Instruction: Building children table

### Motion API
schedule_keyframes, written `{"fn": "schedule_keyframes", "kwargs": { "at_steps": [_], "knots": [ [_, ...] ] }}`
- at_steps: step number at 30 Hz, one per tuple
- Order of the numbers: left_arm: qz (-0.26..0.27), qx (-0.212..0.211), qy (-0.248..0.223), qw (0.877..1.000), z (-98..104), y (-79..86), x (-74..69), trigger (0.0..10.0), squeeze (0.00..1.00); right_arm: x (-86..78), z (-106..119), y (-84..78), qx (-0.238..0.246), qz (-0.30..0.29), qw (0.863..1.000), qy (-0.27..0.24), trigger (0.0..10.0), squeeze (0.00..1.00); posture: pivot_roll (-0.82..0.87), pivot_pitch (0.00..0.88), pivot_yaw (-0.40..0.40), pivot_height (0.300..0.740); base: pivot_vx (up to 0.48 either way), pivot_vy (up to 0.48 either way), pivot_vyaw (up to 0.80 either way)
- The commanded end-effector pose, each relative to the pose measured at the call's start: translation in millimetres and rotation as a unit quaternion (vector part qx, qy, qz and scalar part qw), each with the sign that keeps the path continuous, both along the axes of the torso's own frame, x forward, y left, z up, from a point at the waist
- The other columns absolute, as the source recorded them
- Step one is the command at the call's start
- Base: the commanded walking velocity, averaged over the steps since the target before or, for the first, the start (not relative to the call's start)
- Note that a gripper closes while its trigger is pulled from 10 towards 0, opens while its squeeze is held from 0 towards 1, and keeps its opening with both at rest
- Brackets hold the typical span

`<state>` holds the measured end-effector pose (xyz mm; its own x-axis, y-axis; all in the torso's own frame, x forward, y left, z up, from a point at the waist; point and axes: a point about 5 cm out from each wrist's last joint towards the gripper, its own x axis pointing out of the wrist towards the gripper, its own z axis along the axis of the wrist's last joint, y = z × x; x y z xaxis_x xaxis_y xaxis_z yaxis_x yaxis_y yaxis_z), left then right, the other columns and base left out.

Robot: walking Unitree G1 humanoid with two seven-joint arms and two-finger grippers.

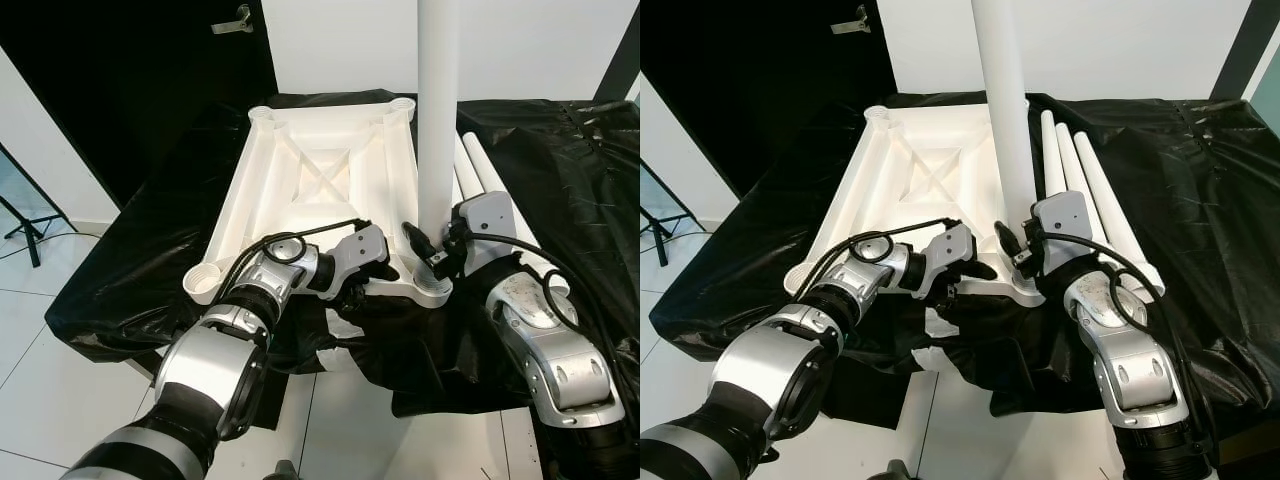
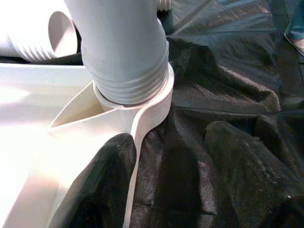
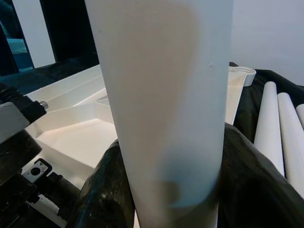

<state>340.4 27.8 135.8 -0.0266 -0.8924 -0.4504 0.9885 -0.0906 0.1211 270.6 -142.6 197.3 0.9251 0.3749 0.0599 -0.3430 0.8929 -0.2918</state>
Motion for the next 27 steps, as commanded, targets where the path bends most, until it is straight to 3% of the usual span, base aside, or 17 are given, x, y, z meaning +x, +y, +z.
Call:
{"fn": "schedule_keyframes", "kwargs": {
  "at_steps": [1, 8, 10, 15, 16, 17, 18, 22, 24, 25, 27],
  "knots": [
    [0.424, -0.026, -0.194, 0.884, -2.0, 20.6, 38.4, 10.0, 0.44, -1.7, -2.7, 2.5, -0.001, 0.006, 1.000, 0.005, 10.0, 0.00, 0.04, 0.000, 0.093, 0.740, 0.000, 0.000, 0.00],
    [0.440, -0.017, -0.189, 0.878, -7.5, 22.2, 37.5, 10.0, 0.42, -2.5, -1.7, 2.7, -0.001, 0.006, 1.000, 0.004, 10.0, 0.00, 0.04, 0.000, 0.092, 0.740, 0.000, 0.000, 0.00],
    [0.449, -0.022, -0.188, 0.874, -7.8, 20.5, 37.1, 10.0, 0.36, -3.1, -1.6, 2.6, 0.000, 0.006, 1.000, 0.004, 10.0, 0.00, 0.04, 0.000, 0.093, 0.740, 0.000, 0.000, 0.00],
    [0.447, -0.023, -0.189, 0.874, -7.4, 19.4, 37.0, 10.0, 0.36, -3.2, -1.6, 2.7, 0.000, 0.006, 1.000, 0.005, 10.0, 0.00, 0.04, 0.000, 0.093, 0.740, 0.000, 0.000, 0.00],
    [0.448, -0.032, -0.191, 0.873, -4.9, 18.1, 37.5, 10.0, 0.27, -3.2, -1.8, 2.9, 0.000, 0.006, 1.000, 0.005, 10.0, 0.00, 0.04, 0.000, 0.096, 0.740, 0.000, 0.000, 0.00],
    [0.448, -0.032, -0.191, 0.873, -4.9, 18.1, 37.5, 10.0, 0.27, -3.2, -1.8, 2.9, 0.000, 0.006, 1.000, 0.005, 10.0, 0.00, 0.04, 0.000, 0.096, 0.740, 0.000, 0.000, 0.00],
    [0.452, -0.054, -0.196, 0.869, 1.9, 16.0, 39.1, 10.0, 0.00, -3.1, -2.1, 2.9, 0.001, 0.006, 1.000, 0.005, 10.0, 0.00, 0.04, 0.000, 0.099, 0.740, 0.000, 0.000, 0.00],
    [0.455, -0.092, -0.207, 0.861, 14.0, 12.1, 41.3, 10.0, 0.00, -3.6, -3.0, 2.7, 0.003, 0.005, 1.000, 0.007, 10.0, 0.00, 0.04, 0.000, 0.101, 0.740, 0.000, 0.000, 0.00],
    [0.442, -0.089, -0.203, 0.869, 14.1, 8.6, 40.4, 10.0, 0.00, -4.1, -3.5, 2.0, 0.004, 0.003, 1.000, 0.008, 10.0, 0.00, 0.03, 0.000, 0.103, 0.740, 0.000, 0.000, 0.00],
    [0.419, -0.062, -0.198, 0.884, 6.5, 6.0, 37.1, 10.0, 0.00, -4.2, -3.6, 1.3, 0.005, 0.000, 1.000, 0.008, 10.0, 0.00, 0.03, 0.000, 0.104, 0.740, 0.000, 0.000, 0.00],
    [0.408, -0.040, -0.199, 0.890, 0.5, 3.9, 34.7, 10.0, 0.00, -4.3, -3.7, 0.8, 0.006, -0.001, 1.000, 0.008, 10.0, 0.00, 0.03, 0.000, 0.104, 0.740, 0.000, 0.000, 0.00]
  ]
}}
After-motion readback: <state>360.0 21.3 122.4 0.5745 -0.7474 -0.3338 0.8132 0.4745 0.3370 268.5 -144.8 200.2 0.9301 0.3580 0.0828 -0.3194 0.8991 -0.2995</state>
